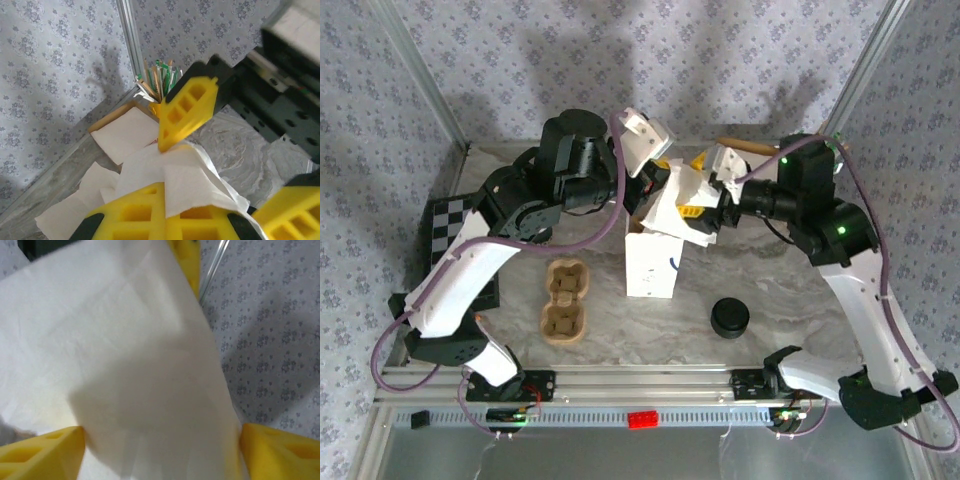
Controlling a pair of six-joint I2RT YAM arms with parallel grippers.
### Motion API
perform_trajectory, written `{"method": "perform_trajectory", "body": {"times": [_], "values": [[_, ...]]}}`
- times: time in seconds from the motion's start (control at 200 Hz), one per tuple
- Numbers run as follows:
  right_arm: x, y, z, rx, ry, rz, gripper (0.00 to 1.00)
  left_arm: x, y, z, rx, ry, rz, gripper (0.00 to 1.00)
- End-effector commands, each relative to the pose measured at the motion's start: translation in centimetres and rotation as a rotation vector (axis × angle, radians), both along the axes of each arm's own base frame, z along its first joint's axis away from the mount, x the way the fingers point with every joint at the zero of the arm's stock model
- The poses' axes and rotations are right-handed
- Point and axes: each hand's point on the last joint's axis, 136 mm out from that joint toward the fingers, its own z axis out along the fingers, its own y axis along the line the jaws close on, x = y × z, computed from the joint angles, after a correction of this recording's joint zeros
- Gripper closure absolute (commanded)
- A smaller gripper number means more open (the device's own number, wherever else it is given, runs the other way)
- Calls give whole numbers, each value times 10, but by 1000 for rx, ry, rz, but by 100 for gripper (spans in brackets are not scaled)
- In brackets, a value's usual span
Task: Pack the takeout coffee
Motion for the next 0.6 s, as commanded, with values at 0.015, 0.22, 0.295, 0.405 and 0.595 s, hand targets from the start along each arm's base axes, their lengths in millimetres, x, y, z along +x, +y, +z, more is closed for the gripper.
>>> {"method": "perform_trajectory", "body": {"times": [0.015,0.22,0.295,0.405,0.595], "values": [[-6,11,9,-11,-21,52,40,-10,12,19,-42,-21,-15,100],[4,18,9,-24,13,-46,91,5,33,34,-67,-62,126,100],[12,17,13,4,42,-118,100,8,41,42,-85,-83,162,93],[25,15,20,77,118,-232,100,13,58,56,-130,-116,251,68],[61,-7,38,288,282,-525,100,25,116,68,-211,-142,515,44]]}}
